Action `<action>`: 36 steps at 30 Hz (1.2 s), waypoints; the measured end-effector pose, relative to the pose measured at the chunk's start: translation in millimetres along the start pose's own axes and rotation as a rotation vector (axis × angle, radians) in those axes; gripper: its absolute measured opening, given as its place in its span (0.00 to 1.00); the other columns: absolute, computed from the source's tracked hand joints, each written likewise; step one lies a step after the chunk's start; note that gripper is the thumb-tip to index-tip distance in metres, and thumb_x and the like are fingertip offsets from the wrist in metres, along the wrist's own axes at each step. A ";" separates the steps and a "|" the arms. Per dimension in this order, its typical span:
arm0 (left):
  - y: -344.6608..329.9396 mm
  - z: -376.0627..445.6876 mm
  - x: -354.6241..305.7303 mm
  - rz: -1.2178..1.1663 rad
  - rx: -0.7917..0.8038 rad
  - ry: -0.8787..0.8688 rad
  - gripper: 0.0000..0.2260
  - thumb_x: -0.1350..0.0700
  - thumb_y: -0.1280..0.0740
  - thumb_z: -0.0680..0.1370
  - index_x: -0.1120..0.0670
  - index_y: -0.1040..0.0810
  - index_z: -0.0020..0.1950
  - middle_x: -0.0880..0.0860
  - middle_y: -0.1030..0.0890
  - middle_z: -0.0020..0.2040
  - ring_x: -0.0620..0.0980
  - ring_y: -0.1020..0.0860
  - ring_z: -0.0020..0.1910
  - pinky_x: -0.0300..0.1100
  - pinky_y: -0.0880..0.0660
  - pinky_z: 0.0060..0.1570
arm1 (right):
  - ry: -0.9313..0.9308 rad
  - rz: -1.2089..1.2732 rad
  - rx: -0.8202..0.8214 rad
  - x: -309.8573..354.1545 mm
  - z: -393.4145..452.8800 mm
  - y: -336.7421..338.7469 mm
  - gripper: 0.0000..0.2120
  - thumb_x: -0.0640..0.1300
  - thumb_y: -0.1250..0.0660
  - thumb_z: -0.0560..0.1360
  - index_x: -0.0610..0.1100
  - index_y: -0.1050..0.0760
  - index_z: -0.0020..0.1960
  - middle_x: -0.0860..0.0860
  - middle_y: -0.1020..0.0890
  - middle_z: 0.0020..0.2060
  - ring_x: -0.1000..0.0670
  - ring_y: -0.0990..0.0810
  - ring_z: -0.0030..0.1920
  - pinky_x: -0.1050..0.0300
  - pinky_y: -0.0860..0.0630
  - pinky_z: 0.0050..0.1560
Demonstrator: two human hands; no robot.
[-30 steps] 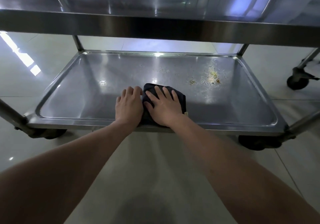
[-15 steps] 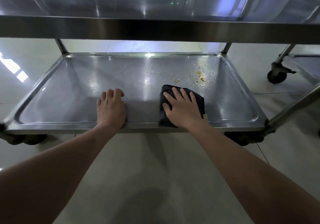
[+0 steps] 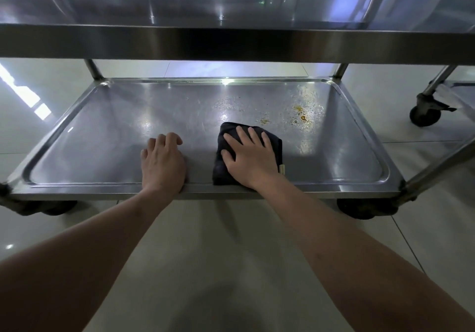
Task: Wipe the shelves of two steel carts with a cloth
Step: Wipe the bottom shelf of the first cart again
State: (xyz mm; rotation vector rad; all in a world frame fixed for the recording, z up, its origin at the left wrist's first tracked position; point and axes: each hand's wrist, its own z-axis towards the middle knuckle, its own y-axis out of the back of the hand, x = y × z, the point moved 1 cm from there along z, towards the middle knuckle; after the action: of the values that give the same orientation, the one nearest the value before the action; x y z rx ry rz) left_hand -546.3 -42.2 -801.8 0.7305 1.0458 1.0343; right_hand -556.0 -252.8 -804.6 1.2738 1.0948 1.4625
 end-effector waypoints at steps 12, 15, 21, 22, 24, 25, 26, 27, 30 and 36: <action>0.2 2.3 -2.4 -0.002 0.001 -0.045 0.10 0.61 0.42 0.80 0.53 0.27 0.58 0.56 0.24 0.56 0.57 0.30 0.57 0.52 0.33 0.57 | -0.165 -0.062 -0.148 -104.8 -35.8 20.8 0.26 0.59 0.46 0.83 0.57 0.31 0.79 0.49 0.33 0.81 0.43 0.37 0.81 0.39 0.45 0.81; 2.5 2.0 -6.7 0.024 0.020 -0.060 0.10 0.61 0.42 0.80 0.53 0.26 0.58 0.56 0.23 0.57 0.58 0.29 0.57 0.53 0.32 0.57 | -0.146 -0.094 -0.160 -93.8 -33.2 21.6 0.26 0.58 0.46 0.82 0.54 0.29 0.78 0.46 0.31 0.79 0.40 0.35 0.79 0.35 0.42 0.80; 3.2 2.1 -26.3 0.105 0.035 -0.242 0.10 0.62 0.36 0.76 0.53 0.23 0.54 0.55 0.22 0.55 0.59 0.28 0.56 0.53 0.33 0.54 | -0.146 -0.093 -0.167 -88.5 -33.5 23.6 0.26 0.57 0.45 0.81 0.53 0.27 0.76 0.45 0.29 0.78 0.39 0.34 0.78 0.34 0.42 0.79; 1.0 0.6 -37.4 0.068 0.037 -0.238 0.10 0.62 0.36 0.76 0.53 0.23 0.54 0.55 0.22 0.55 0.58 0.28 0.56 0.53 0.33 0.54 | -0.142 -0.089 -0.162 -88.4 -33.2 22.7 0.26 0.57 0.45 0.81 0.53 0.28 0.76 0.45 0.30 0.78 0.38 0.34 0.78 0.34 0.42 0.79; -6.4 -2.7 -65.7 -0.025 0.047 -0.204 0.10 0.62 0.37 0.76 0.52 0.24 0.55 0.53 0.23 0.55 0.57 0.29 0.56 0.52 0.32 0.54 | -0.137 -0.082 -0.148 -89.6 -30.8 20.9 0.27 0.58 0.46 0.80 0.53 0.28 0.77 0.46 0.30 0.79 0.39 0.35 0.79 0.34 0.43 0.79; -10.9 -3.8 -79.3 -0.063 0.047 -0.183 0.10 0.62 0.38 0.76 0.51 0.25 0.55 0.53 0.23 0.56 0.56 0.29 0.56 0.51 0.33 0.54 | -0.135 -0.078 -0.137 -90.6 -29.5 20.7 0.28 0.58 0.47 0.81 0.54 0.29 0.78 0.46 0.31 0.80 0.39 0.36 0.79 0.35 0.43 0.80; -16.0 -4.2 -89.6 -0.080 0.048 -0.172 0.11 0.62 0.38 0.77 0.52 0.25 0.56 0.53 0.24 0.56 0.56 0.29 0.57 0.50 0.34 0.54 | -0.132 -0.073 -0.119 -91.4 -28.3 21.3 0.28 0.59 0.48 0.81 0.55 0.31 0.79 0.47 0.33 0.81 0.40 0.37 0.80 0.35 0.45 0.80; -20.8 -4.3 -96.1 -0.074 0.053 -0.174 0.11 0.62 0.38 0.77 0.52 0.25 0.57 0.54 0.25 0.57 0.56 0.29 0.57 0.49 0.34 0.54 | -0.128 -0.067 -0.091 -92.1 -28.3 21.1 0.28 0.59 0.49 0.82 0.56 0.33 0.80 0.48 0.35 0.82 0.41 0.40 0.81 0.36 0.47 0.81; -29.8 -3.1 -97.7 -0.009 0.047 -0.197 0.14 0.63 0.38 0.75 0.52 0.26 0.59 0.54 0.26 0.57 0.56 0.30 0.57 0.49 0.35 0.55 | -0.082 -0.086 -0.010 -91.5 -34.9 18.7 0.28 0.60 0.52 0.84 0.56 0.41 0.83 0.49 0.42 0.84 0.41 0.47 0.84 0.36 0.52 0.82; -35.8 -4.7 -98.3 0.055 0.042 -0.161 0.13 0.63 0.39 0.75 0.52 0.29 0.58 0.54 0.27 0.56 0.56 0.31 0.55 0.49 0.34 0.53 | 0.082 -0.114 0.038 -57.8 -13.4 12.3 0.29 0.59 0.55 0.84 0.57 0.43 0.84 0.49 0.44 0.85 0.41 0.49 0.84 0.35 0.54 0.82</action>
State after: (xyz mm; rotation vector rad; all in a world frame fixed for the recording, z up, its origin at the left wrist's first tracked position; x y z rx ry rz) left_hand -552.8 -146.7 -801.8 0.8661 0.9155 0.9855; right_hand -565.3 -312.6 -806.2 1.1663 1.2345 1.4250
